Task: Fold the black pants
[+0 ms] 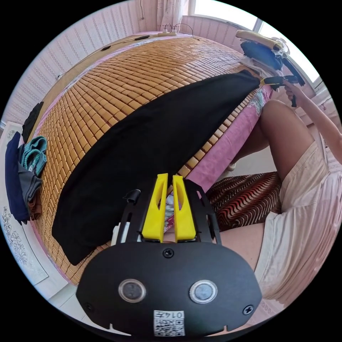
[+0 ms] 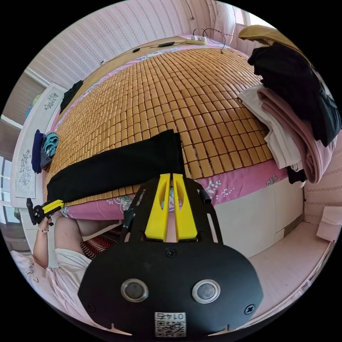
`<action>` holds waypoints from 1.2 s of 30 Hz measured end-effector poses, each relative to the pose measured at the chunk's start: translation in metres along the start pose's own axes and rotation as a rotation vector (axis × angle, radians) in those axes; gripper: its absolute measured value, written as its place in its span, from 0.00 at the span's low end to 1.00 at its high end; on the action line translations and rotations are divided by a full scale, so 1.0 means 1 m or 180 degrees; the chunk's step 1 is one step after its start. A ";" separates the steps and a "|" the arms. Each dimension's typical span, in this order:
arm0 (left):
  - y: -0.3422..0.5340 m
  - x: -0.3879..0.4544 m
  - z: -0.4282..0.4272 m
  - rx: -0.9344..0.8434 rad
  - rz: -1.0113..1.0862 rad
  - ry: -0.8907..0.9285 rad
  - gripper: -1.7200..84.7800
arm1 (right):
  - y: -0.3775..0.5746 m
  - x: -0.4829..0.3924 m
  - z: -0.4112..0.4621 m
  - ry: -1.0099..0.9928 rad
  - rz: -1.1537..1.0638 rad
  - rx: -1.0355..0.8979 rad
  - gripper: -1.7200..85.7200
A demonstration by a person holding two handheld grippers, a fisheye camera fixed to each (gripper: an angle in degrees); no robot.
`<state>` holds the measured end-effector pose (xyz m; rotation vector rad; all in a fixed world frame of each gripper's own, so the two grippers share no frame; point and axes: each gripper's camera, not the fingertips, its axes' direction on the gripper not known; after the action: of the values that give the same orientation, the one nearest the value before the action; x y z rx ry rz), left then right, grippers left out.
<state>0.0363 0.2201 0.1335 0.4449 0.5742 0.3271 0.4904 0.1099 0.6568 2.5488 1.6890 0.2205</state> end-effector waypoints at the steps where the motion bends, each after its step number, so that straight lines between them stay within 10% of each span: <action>1: 0.009 0.000 -0.005 0.0085 -0.0006 0.0007 0.06 | -0.005 0.000 0.001 0.0142 0.0069 -0.0110 0.02; 9: 0.060 -0.002 -0.062 0.0355 -0.0188 0.0038 0.07 | -0.025 -0.072 -0.075 0.0331 -0.0524 0.0362 0.02; 23: 0.030 0.025 -0.033 0.0813 -0.0760 0.0256 0.06 | -0.121 -0.465 -0.030 0.0093 -0.3264 -0.0382 0.02; 36: 0.056 0.025 -0.030 0.0984 -0.0527 0.0152 0.01 | -0.178 -0.578 -0.016 0.0505 -0.3747 -0.0875 0.01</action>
<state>0.0292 0.2878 0.1267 0.6836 0.7071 0.0895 0.1045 -0.3526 0.6023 1.0607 2.6165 0.4947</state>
